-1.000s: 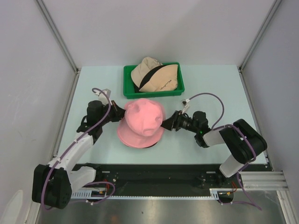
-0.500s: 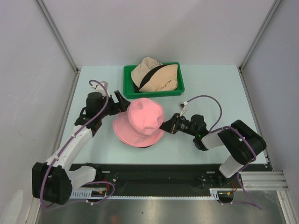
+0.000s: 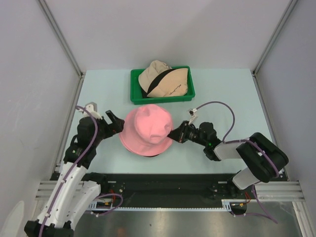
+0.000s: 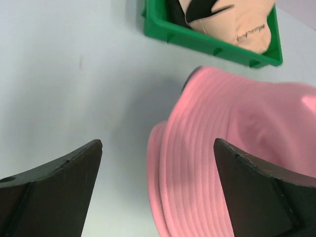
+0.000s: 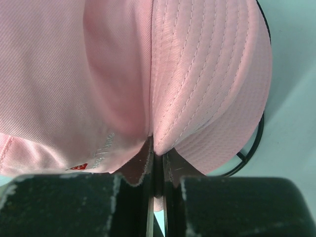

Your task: Stack the hats

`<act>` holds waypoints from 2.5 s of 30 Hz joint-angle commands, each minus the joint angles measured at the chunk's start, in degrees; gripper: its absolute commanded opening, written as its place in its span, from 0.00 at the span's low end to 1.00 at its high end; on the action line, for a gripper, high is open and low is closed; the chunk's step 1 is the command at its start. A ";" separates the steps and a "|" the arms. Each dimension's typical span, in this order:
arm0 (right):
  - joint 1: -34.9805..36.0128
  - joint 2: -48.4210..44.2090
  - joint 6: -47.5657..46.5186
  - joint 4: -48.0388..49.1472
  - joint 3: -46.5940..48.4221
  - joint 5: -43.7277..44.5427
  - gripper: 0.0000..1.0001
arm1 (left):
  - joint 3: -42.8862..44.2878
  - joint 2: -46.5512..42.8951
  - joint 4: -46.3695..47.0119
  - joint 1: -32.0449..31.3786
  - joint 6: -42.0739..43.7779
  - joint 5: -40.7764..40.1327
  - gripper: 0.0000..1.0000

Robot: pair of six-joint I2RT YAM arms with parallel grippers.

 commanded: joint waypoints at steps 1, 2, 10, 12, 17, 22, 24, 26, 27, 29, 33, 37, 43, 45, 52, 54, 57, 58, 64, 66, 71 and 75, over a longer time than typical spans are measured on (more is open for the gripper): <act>1.15 -2.18 -3.46 -3.61 1.73 1.79 0.00 | -5.82 -5.86 -2.09 0.34 -8.04 9.58 0.98; 1.24 -2.36 -3.98 -4.74 2.34 1.97 0.00 | -6.80 -6.56 -1.56 0.34 -9.19 10.92 0.97; 2.21 -2.71 -4.96 -6.86 3.58 2.94 0.00 | -13.12 -9.91 3.45 0.34 -15.88 17.17 0.84; 2.30 -2.89 -5.04 -6.95 3.58 3.02 0.00 | -14.10 -9.74 4.33 0.34 -16.58 17.70 0.73; 2.65 -4.73 -5.57 -9.40 3.49 4.25 0.00 | -17.43 -9.73 6.34 0.34 -17.82 16.03 0.33; 2.82 -7.45 -5.75 -12.92 3.23 5.31 0.00 | -21.65 -7.10 10.47 0.34 -19.05 13.66 0.02; 3.08 -9.29 -5.31 -14.68 2.62 6.01 0.00 | -23.06 -4.48 13.28 0.34 -19.92 12.61 0.00; 3.35 -10.70 -5.04 -17.48 2.26 6.97 0.00 | -24.73 -2.45 17.05 0.34 -20.28 12.25 0.00; 3.87 -11.67 -5.04 -18.28 2.00 7.33 0.00 | -25.08 -0.27 18.12 0.34 -20.28 12.16 0.00; 4.32 -14.30 -5.04 -21.26 1.73 8.81 0.00 | -25.35 2.03 20.31 0.34 -19.75 11.03 0.00; 4.76 -17.56 -5.04 -24.70 1.29 10.84 0.00 | -24.82 6.08 22.26 0.34 -17.73 9.80 0.00; 4.14 -15.03 -5.66 -26.03 1.29 11.99 0.00 | -24.30 7.75 23.05 0.51 -16.24 7.51 0.00; 4.32 -16.67 -9.42 -27.50 2.17 9.09 0.30 | -23.33 7.76 24.02 0.51 -12.46 7.86 0.00; 3.71 -21.68 -10.92 -30.14 3.05 9.52 0.54 | -22.54 7.49 23.75 0.60 -10.62 8.38 0.00; -5.87 -29.87 -15.32 -40.95 10.07 1.55 0.77 | -21.31 6.52 23.49 0.52 -7.89 9.00 0.00; -9.11 -29.35 -16.20 -41.32 12.36 -0.92 0.78 | -21.22 6.96 23.49 0.51 -7.71 9.09 0.01; -11.58 -25.31 -15.68 -37.82 13.77 -6.37 0.78 | -21.57 7.14 24.10 0.52 -7.53 9.61 0.00; -12.55 -22.69 -15.68 -35.28 13.95 -8.38 0.78 | -21.57 7.14 24.19 0.51 -7.62 9.88 0.00; -13.17 -11.35 -13.05 -22.81 15.36 -16.66 0.78 | -21.04 6.97 23.75 0.60 -7.10 9.70 0.00; -13.26 -9.58 -11.99 -18.23 15.27 -18.50 0.77 | -21.04 6.96 23.67 0.51 -7.01 9.53 0.00; -13.00 -7.11 -8.03 -11.35 14.65 -20.00 0.67 | -21.04 6.70 23.58 0.60 -6.66 9.44 0.00; -12.91 -5.79 -7.15 -9.77 15.09 -19.30 0.61 | -21.22 6.70 23.67 0.51 -6.66 9.44 0.00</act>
